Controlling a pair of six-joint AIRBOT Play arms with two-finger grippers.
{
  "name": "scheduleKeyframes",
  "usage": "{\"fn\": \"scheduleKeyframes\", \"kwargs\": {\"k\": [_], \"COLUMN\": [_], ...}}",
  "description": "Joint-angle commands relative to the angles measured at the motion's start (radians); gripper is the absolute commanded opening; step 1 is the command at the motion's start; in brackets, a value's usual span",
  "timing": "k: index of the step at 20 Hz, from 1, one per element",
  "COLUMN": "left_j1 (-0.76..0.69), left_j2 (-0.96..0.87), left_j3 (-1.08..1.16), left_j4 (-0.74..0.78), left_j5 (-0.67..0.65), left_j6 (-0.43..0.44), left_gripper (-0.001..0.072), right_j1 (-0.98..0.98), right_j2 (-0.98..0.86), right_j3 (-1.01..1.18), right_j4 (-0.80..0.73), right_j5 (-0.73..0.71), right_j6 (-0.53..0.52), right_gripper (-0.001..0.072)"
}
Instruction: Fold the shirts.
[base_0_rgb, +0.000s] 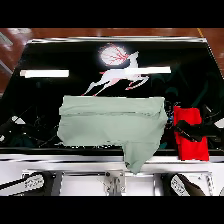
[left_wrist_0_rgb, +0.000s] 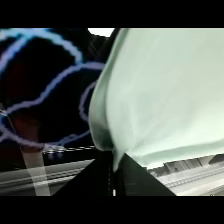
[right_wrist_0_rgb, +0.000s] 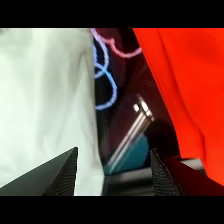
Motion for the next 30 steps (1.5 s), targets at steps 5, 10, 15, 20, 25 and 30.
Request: {"fn": "scheduleKeyframes", "kwargs": {"k": [5,10,15,20,25,30], "left_j1": [-0.019,-0.019,-0.019,-0.019,-0.019,-0.019], "left_j2": [0.001,0.047,0.069,0.069,0.069,0.082], "left_j3": [0.0,0.0,0.0,0.0,0.004,0.056], "left_j4": [-0.013,-0.016,-0.016,-0.016,-0.016,-0.016], "left_j5": [0.006,-0.009,-0.01,-0.01,-0.014,-0.012], "left_j6": [-0.011,-0.004,-0.005,-0.005,-0.01,0.027], "left_gripper": [0.0034,0.0034,0.0034,0.0034,0.0034,0.0033], "right_j1": [0.0,0.0,0.0,0.018,0.248,0.254], "right_j2": [0.0,0.0,0.0,0.0,0.0,0.022], "right_j3": [-0.161,-0.284,-0.309,-0.318,-0.33,-0.243], "right_j4": [0.087,0.165,0.191,0.206,0.192,0.24], "right_j5": [0.108,0.066,-0.007,-0.039,-0.127,-0.051], "right_j6": [-0.096,-0.132,-0.154,-0.158,-0.108,-0.187], "right_gripper": [0.0576,0.0575,0.0574,0.0572,0.0397,0.0064]}}
